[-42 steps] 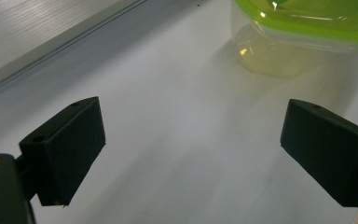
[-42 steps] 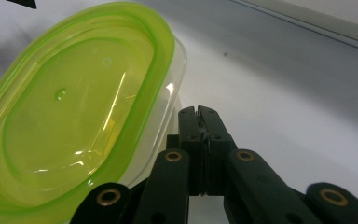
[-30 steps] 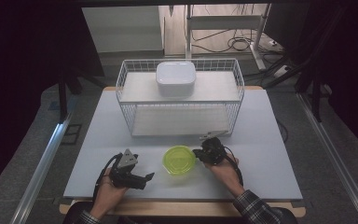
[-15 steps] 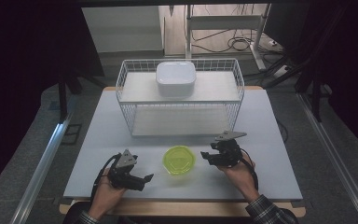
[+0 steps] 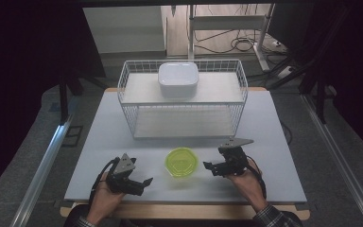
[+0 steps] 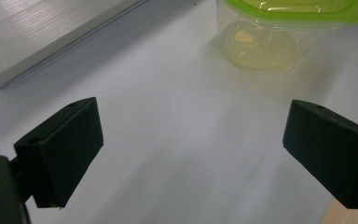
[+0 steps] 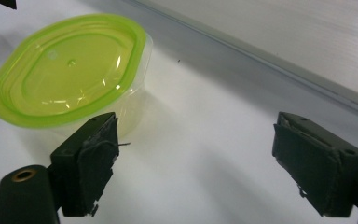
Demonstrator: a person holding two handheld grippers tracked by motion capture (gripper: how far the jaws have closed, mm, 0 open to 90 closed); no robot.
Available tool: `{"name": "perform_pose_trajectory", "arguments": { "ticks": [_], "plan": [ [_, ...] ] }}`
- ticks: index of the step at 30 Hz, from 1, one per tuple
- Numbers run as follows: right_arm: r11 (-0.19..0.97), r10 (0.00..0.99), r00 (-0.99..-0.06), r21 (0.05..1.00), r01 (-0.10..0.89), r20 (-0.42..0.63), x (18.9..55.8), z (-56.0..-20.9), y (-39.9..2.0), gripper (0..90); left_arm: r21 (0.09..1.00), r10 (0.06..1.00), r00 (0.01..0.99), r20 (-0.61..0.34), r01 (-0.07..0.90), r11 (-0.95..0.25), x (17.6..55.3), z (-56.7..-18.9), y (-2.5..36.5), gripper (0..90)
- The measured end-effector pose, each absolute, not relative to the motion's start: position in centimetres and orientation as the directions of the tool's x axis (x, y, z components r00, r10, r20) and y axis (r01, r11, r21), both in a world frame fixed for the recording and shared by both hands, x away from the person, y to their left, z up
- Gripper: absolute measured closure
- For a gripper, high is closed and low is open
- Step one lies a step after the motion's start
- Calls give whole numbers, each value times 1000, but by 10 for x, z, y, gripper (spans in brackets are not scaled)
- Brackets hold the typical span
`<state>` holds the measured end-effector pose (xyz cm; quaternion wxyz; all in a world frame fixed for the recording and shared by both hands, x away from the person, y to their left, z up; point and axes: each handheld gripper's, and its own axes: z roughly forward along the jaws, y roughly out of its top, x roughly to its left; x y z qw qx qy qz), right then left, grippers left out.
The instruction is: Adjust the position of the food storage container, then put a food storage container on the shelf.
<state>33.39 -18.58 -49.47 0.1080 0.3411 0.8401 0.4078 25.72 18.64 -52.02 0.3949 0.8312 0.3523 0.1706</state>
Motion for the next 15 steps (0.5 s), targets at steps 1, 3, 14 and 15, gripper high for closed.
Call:
{"name": "perform_pose_trajectory", "arguments": {
  "ticks": [1,3,14,15],
  "plan": [
    [435,661,-744,759,485,97,334,-495,-186,135,776,719,695,6,450,-441,257,-520,186,46],
    [431,654,-748,756,492,114,335,-496,-186,112,774,717,697,10,448,-447,257,-521,185,45],
    [432,651,-751,762,482,106,336,-496,-179,63,775,716,698,2,452,-442,258,-522,186,46],
    [430,652,-751,763,482,107,336,-495,-179,56,774,716,698,3,452,-444,258,-522,186,46]
  ]
}}
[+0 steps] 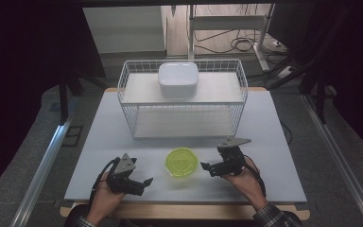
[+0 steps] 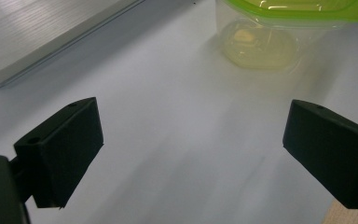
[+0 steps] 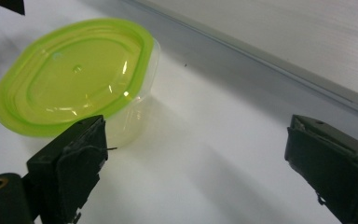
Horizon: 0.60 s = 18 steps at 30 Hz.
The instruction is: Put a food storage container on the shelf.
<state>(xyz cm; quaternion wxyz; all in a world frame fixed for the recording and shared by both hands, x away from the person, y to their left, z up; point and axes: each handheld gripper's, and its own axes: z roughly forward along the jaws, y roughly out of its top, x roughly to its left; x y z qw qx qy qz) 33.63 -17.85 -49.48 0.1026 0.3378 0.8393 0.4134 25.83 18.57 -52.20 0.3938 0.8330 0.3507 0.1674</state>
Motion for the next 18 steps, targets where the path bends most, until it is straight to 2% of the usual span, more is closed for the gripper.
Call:
{"name": "perform_pose_trajectory", "arguments": {
  "ticks": [5,9,11,13,14,15,18],
  "plan": [
    [441,656,-748,754,486,99,338,-489,-175,51,770,715,700,3,454,-448,259,-523,186,46],
    [427,666,-735,741,517,129,342,-482,-174,118,769,715,699,3,455,-449,259,-523,185,47],
    [408,643,-741,730,548,196,348,-477,-173,190,768,715,699,4,456,-449,259,-523,185,47],
    [404,633,-745,730,551,212,350,-476,-172,207,768,715,699,3,456,-450,259,-524,185,47],
    [391,624,-742,725,568,245,353,-474,-168,249,767,715,699,3,457,-450,260,-524,185,47],
    [391,624,-742,725,568,245,353,-474,-168,249,767,715,699,3,457,-451,260,-524,184,47],
    [385,613,-736,704,597,288,363,-475,-159,325,767,715,699,3,458,-450,260,-524,184,48]
  ]
}}
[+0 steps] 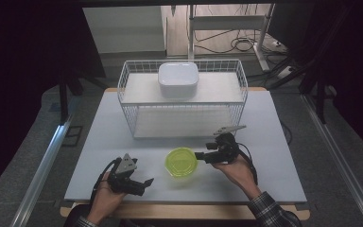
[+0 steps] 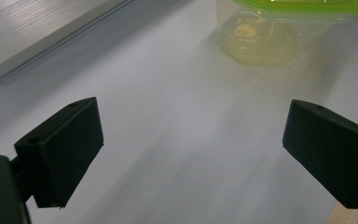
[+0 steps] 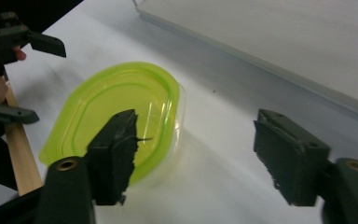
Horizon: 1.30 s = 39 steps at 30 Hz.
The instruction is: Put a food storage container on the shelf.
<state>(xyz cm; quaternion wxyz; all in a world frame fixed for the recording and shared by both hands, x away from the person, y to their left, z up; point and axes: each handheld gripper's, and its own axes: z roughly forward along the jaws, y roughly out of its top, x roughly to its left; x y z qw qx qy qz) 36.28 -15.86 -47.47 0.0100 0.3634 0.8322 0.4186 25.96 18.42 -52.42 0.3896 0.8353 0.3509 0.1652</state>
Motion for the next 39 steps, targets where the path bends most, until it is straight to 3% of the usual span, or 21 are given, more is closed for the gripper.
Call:
{"name": "perform_pose_trajectory", "arguments": {
  "ticks": [9,21,24,34,39],
  "plan": [
    [363,596,-698,642,675,398,381,-482,-137,510,765,711,703,7,454,-457,259,-524,184,49],
    [341,577,-652,581,739,492,391,-495,-137,675,763,709,705,12,452,-463,259,-524,184,50],
    [319,548,-624,550,772,558,393,-497,-140,776,762,708,706,13,451,-465,259,-524,184,50],
    [284,479,-580,509,813,659,393,-497,-144,819,762,707,707,14,451,-466,259,-524,184,52],
    [272,479,-581,519,811,657,392,-495,-145,822,762,707,707,15,450,-466,259,-524,183,53]
  ]
}}
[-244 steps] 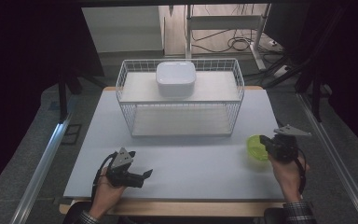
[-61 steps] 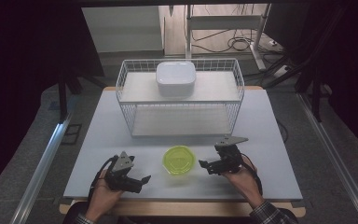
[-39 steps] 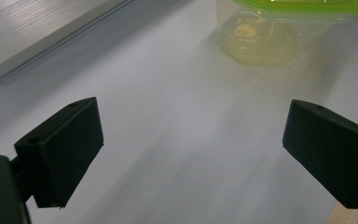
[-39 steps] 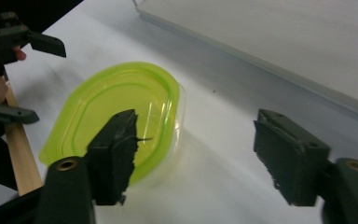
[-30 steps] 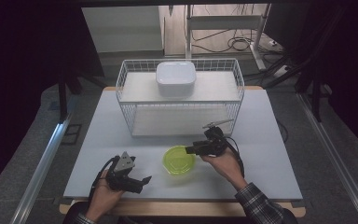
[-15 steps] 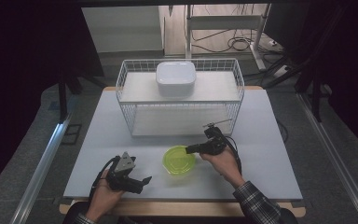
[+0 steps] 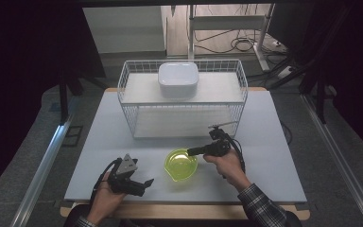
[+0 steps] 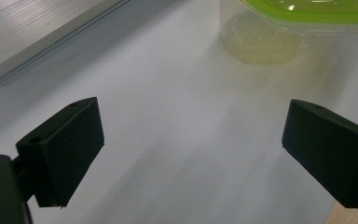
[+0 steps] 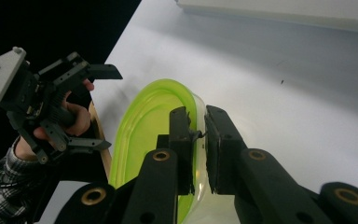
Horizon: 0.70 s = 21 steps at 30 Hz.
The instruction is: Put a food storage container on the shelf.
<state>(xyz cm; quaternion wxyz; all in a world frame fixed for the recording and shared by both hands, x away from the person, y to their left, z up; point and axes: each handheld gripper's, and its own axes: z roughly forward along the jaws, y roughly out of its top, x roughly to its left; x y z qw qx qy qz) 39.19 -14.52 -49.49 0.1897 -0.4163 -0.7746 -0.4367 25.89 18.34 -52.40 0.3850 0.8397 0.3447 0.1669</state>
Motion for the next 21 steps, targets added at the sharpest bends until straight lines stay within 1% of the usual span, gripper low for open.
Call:
{"name": "perform_pose_trajectory", "arguments": {
  "ticks": [8,9,12,15,20,21],
  "plan": [
    [241,458,-585,539,807,670,391,-489,-150,833,762,708,706,15,451,-466,259,-524,183,53],
    [230,435,-582,540,810,687,392,-489,-151,838,762,708,706,15,451,-465,259,-524,183,53],
    [229,440,-584,544,807,682,392,-489,-151,836,761,707,707,15,451,-467,259,-524,183,53],
    [254,512,-598,557,791,617,396,-491,-151,807,759,706,709,17,450,-470,259,-524,183,53],
    [254,561,-589,557,791,582,400,-497,-151,777,758,707,707,17,451,-470,259,-524,183,53],
    [242,569,-581,557,795,582,402,-499,-152,750,758,706,708,18,451,-471,259,-524,183,53]
  ]
}}
